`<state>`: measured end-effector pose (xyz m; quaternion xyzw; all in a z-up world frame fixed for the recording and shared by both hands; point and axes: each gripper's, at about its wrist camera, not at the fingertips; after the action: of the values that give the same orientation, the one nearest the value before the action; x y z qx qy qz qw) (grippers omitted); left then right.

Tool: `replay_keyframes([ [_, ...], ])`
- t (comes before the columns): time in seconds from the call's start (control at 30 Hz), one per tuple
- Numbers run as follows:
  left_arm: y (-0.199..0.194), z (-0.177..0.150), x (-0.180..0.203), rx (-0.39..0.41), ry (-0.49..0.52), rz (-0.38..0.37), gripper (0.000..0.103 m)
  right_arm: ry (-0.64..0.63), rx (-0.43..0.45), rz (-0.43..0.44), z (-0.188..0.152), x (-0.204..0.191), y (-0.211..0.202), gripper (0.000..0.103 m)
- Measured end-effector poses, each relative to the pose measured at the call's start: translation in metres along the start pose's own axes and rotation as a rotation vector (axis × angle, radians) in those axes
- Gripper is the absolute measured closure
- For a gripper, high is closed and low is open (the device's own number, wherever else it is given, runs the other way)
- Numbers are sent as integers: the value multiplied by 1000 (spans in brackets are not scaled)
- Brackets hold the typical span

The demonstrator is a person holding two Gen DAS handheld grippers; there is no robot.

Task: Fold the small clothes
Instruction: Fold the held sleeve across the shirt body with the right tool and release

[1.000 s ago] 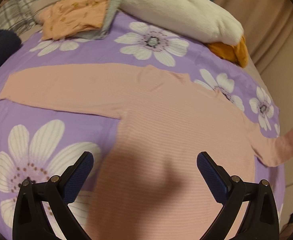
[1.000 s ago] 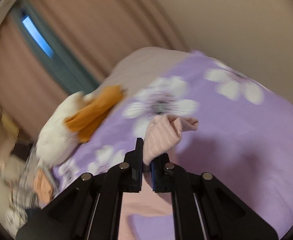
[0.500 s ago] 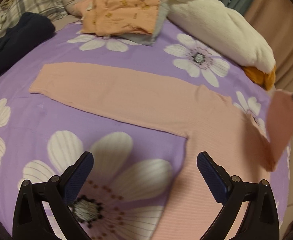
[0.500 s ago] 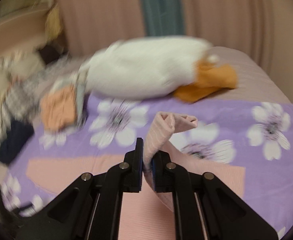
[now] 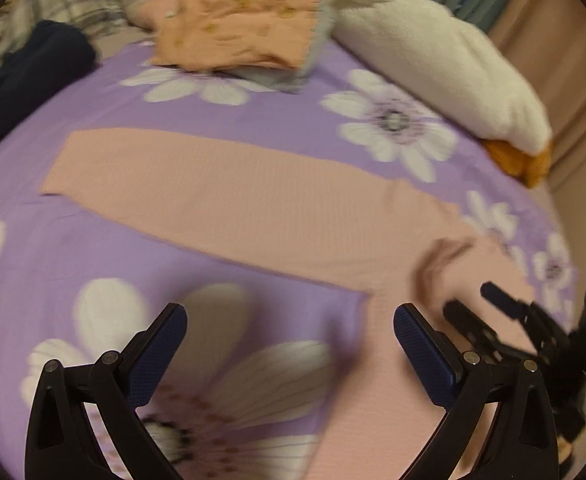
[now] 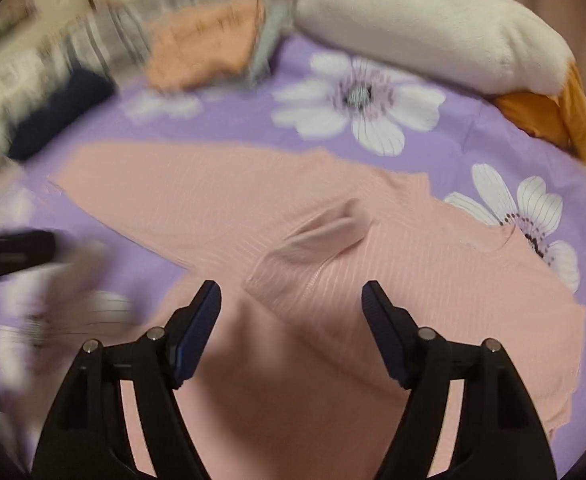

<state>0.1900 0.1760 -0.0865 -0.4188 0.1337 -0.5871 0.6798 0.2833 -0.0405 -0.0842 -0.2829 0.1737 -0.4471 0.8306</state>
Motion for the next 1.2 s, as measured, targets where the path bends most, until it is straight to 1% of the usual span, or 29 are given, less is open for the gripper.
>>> replay_keyframes([
  [0.07, 3, 3, 16, 7, 5, -71, 1, 94, 60, 13, 1, 29, -28, 25],
  [0.1, 6, 6, 28, 10, 5, -118, 1, 163, 86, 7, 0, 52, -42, 25],
  [0.13, 11, 8, 38, 10, -3, -143, 1, 203, 97, -1, -2, 62, -48, 25],
  [0.17, 15, 10, 45, 6, -10, -160, 1, 270, 107, -23, -7, 86, -57, 25],
  [0.2, 21, 11, 55, -6, -19, -186, 1, 310, 110, -49, -11, 102, -61, 26],
  [0.23, 30, 14, 68, -24, -25, -225, 1, 355, 106, -88, -18, 118, -66, 31],
  [0.27, 33, 13, 75, -29, -26, -246, 1, 399, 97, -122, -25, 136, -69, 35],
  [0.3, 38, 14, 89, -30, -19, -286, 1, 432, 94, -134, -32, 150, -72, 43],
  [0.33, 40, 13, 100, -28, -11, -330, 1, 464, 94, -137, -39, 163, -73, 48],
  [0.37, 43, 12, 109, -28, -7, -375, 1, 481, 100, -141, -44, 171, -75, 50],
  [0.4, 47, 11, 117, -32, -4, -418, 1, 490, 107, -143, -51, 173, -77, 55],
  [0.43, 56, 9, 128, -50, -2, -468, 1, 503, 115, -143, -55, 178, -79, 59],
  [0.47, 67, 7, 135, -71, -7, -488, 2, 524, 121, -139, -59, 183, -77, 60],
  [0.5, 76, 5, 140, -80, -9, -486, 6, 541, 123, -138, -61, 186, -75, 65],
  [0.53, 89, 3, 143, -90, -10, -477, 13, 559, 124, -140, -66, 190, -74, 69],
  [0.57, 103, 1, 142, -104, -18, -456, 17, 577, 125, -144, -70, 195, -72, 70],
  [0.63, 121, -2, 136, -115, -43, -415, 18, 609, 124, -148, -86, 201, -76, 71],
  [0.7, 132, -4, 124, -104, -64, -355, 18, 625, 121, -161, -93, 207, -77, 71],
  [0.73, 138, -5, 114, -107, -80, -322, 19, 634, 119, -163, -98, 210, -80, 73],
  [0.77, 142, -6, 106, -112, -93, -320, 19, 646, 114, -164, -101, 214, -79, 73],
  [0.8, 144, -6, 100, -111, -106, -336, 21, 658, 111, -159, -104, 215, -79, 73],
  [0.83, 142, -5, 98, -106, -109, -355, 21, 662, 110, -154, -107, 217, -79, 73],
  [0.87, 140, -4, 98, -109, -105, -360, 21, 665, 111, -152, -108, 216, -80, 73],
  [0.9, 136, -1, 97, -114, -102, -365, 21, 668, 114, -150, -107, 215, -81, 69],
  [1.0, 115, 6, 84, -100, -118, -414, 21, 664, 137, -128, -101, 204, -92, 67],
  [1.07, 90, 13, 58, -54, -142, -432, 21, 626, 156, -118, -95, 193, -100, 62],
  [1.1, 85, 16, 49, -38, -152, -428, 21, 599, 167, -113, -91, 185, -107, 58],
  [1.17, 67, 24, 11, 15, -207, -403, 21, 574, 184, -97, -88, 174, -115, 56],
  [1.2, 57, 28, -15, 45, -247, -374, 21, 568, 193, -83, -87, 168, -120, 55],
])
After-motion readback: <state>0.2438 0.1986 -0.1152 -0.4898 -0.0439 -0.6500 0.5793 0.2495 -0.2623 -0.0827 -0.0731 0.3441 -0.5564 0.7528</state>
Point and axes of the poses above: each gripper's, at about its wrist camera, not at the fingertips, and y roughly the way its jaws point, x to its right, z to its top, and after that the axes turned 11 degrees about x, right-handed
